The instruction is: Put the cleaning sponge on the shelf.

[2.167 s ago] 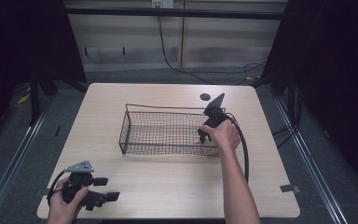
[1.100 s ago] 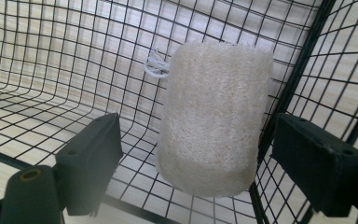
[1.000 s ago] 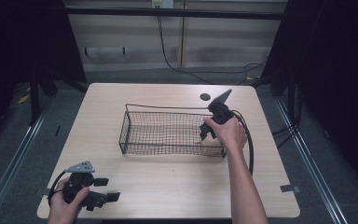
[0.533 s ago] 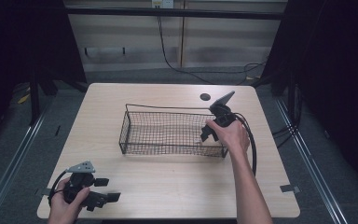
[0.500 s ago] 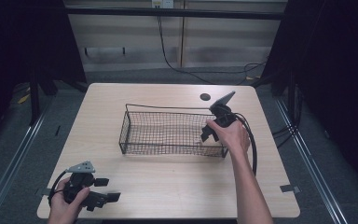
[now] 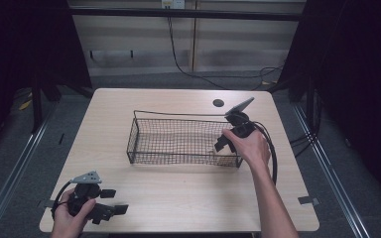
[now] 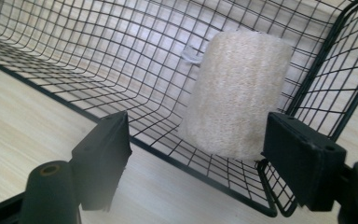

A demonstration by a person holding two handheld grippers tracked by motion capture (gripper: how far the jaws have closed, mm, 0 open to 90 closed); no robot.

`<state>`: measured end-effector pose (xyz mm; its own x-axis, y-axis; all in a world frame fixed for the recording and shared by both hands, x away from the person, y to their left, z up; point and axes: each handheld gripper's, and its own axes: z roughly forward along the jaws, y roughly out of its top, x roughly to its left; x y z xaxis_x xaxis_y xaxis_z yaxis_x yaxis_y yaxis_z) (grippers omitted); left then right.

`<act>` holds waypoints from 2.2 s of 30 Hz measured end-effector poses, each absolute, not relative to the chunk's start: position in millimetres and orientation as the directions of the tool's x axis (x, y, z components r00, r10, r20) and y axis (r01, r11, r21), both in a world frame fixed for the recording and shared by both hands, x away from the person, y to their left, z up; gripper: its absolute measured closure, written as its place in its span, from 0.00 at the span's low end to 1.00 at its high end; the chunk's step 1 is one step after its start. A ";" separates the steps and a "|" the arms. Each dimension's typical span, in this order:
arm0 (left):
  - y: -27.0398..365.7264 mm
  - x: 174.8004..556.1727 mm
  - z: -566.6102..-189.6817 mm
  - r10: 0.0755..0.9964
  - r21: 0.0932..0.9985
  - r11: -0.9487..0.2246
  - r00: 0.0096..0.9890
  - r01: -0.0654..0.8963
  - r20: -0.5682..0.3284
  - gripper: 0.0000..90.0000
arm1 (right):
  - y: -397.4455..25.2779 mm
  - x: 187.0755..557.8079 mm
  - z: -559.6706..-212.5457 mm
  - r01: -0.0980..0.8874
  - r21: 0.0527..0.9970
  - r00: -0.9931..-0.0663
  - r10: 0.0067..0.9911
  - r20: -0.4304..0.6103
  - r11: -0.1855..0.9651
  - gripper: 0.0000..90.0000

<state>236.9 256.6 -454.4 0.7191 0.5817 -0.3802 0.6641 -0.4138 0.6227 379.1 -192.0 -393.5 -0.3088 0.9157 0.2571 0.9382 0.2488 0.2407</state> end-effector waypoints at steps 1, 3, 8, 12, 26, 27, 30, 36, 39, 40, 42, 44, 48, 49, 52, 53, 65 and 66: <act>256.4 236.8 -454.4 0.583 0.623 -0.411 0.717 0.665 -0.382 0.19 | -191.4 376.5 -392.8 0.935 0.251 -0.317 0.910 0.267 0.252 0.26; 256.4 236.6 -454.5 0.584 0.625 -0.406 0.715 0.667 -0.384 0.19 | -191.6 373.3 -392.8 0.931 0.263 -0.325 0.904 0.278 0.254 0.26; 256.4 236.7 -454.7 0.584 0.623 -0.407 0.715 0.668 -0.385 0.19 | -192.3 366.0 -393.0 0.924 0.276 -0.341 0.896 0.284 0.264 0.27; 256.7 237.0 -454.8 0.584 0.622 -0.411 0.716 0.667 -0.382 0.19 | -192.4 355.8 -388.5 0.912 0.316 -0.360 0.883 0.302 0.264 0.28; 256.6 237.2 -455.4 0.592 0.621 -0.408 0.712 0.669 -0.378 0.19 | -194.9 319.0 -392.2 0.858 0.421 -0.440 0.846 0.302 0.295 0.30; 256.6 237.2 -455.4 0.592 0.621 -0.408 0.712 0.669 -0.378 0.19 | -194.9 319.0 -392.2 0.858 0.421 -0.440 0.846 0.302 0.295 0.30; 256.5 236.9 -455.4 0.590 0.621 -0.408 0.712 0.670 -0.380 0.19 | -195.7 310.9 -394.2 0.849 0.438 -0.450 0.838 0.309 0.295 0.31; 256.3 236.9 -455.8 0.593 0.621 -0.407 0.711 0.670 -0.378 0.19 | -199.8 295.1 -401.3 0.837 0.465 -0.462 0.826 0.323 0.287 0.33; 257.0 236.9 -455.2 0.591 0.621 -0.407 0.711 0.670 -0.380 0.19 | -202.1 287.3 -405.6 0.834 0.477 -0.463 0.822 0.331 0.278 0.34; 257.0 236.9 -455.2 0.591 0.621 -0.407 0.711 0.670 -0.380 0.19 | -202.1 287.3 -405.6 0.834 0.477 -0.463 0.822 0.331 0.278 0.34; 257.7 237.5 -455.4 0.591 0.619 -0.407 0.710 0.672 -0.383 0.19 | -203.3 278.5 -407.7 0.828 0.488 -0.466 0.824 0.323 0.277 0.34; 256.9 237.0 -455.7 0.594 0.622 -0.404 0.709 0.671 -0.379 0.19 | -204.7 271.8 -409.3 0.827 0.491 -0.461 0.829 0.316 0.273 0.34; 257.0 237.1 -455.3 0.593 0.621 -0.408 0.711 0.670 -0.378 0.19 | -207.3 262.3 -413.7 0.827 0.494 -0.457 0.834 0.309 0.270 0.34; 257.1 237.2 -455.3 0.593 0.621 -0.408 0.711 0.670 -0.377 0.19 | -208.0 259.1 -415.1 0.828 0.492 -0.456 0.833 0.312 0.269 0.34; 257.3 237.5 -455.3 0.593 0.618 -0.409 0.710 0.671 -0.379 0.19 | -210.6 249.2 -418.0 0.821 0.502 -0.460 0.836 0.300 0.271 0.34; 257.1 237.3 -455.6 0.594 0.621 -0.406 0.710 0.671 -0.379 0.19 | -213.0 242.7 -420.7 0.822 0.504 -0.457 0.835 0.307 0.265 0.34; 257.0 237.1 -456.1 0.597 0.618 -0.407 0.708 0.672 -0.377 0.19 | -229.0 214.4 -439.8 0.811 0.538 -0.436 0.851 0.293 0.230 0.34; 257.0 237.1 -456.1 0.597 0.618 -0.407 0.708 0.672 -0.377 0.19 | -229.0 214.4 -439.8 0.811 0.538 -0.436 0.851 0.293 0.230 0.34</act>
